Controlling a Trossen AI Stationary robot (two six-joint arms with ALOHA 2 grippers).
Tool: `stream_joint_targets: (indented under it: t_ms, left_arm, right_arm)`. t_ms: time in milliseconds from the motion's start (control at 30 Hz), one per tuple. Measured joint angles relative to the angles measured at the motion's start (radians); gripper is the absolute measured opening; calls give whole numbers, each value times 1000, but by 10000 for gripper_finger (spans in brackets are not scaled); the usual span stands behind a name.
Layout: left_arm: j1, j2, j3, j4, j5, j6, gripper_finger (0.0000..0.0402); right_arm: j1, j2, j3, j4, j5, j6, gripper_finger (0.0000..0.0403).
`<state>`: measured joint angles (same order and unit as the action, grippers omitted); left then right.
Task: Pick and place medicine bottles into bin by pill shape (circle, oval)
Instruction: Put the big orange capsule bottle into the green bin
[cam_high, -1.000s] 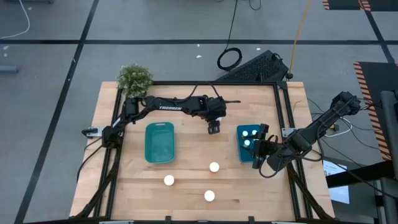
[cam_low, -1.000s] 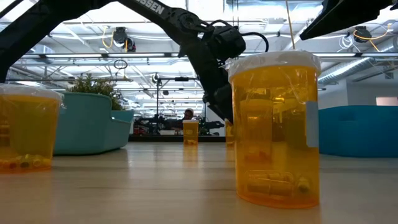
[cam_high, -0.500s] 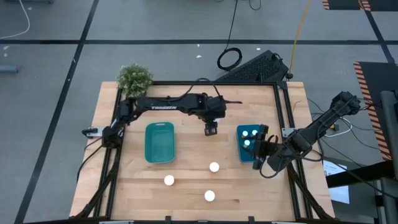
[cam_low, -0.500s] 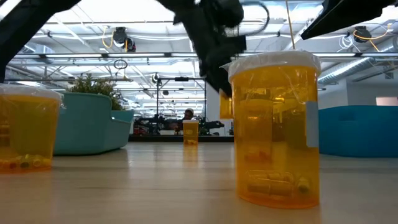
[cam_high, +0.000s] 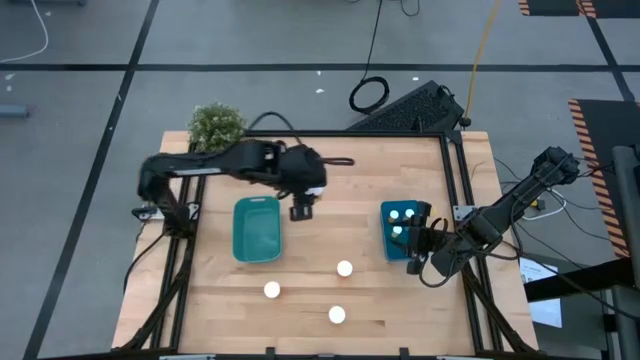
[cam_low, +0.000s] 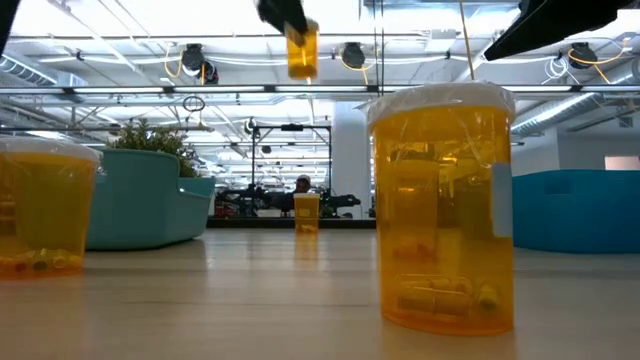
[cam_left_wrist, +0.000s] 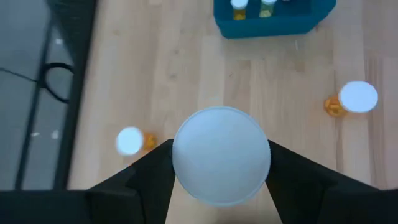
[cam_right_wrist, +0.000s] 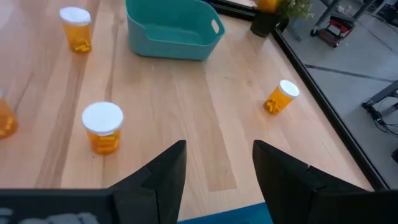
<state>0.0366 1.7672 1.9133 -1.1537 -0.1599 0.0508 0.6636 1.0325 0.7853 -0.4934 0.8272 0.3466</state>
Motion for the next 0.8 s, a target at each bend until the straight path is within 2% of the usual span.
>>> stream_joint_targets:
  t_ms: [133,233,600,800]
  left_arm:
    - [-39,-93,-29,-56,-69,-62,227]
    - [-66,-175,-109,-53,-100,-113,227]
    - [-138,-437,-533,68,-186,-304,227]
    - [-140,-515,-744,71,-225,-437,227]
  right_arm:
    - [0,0,0,-1,-19,0,180]
    - [0,0,0,5,-20,-3,180]
    - [0,0,0,19,-19,-14,180]
    - [0,0,0,34,-19,-19,180]
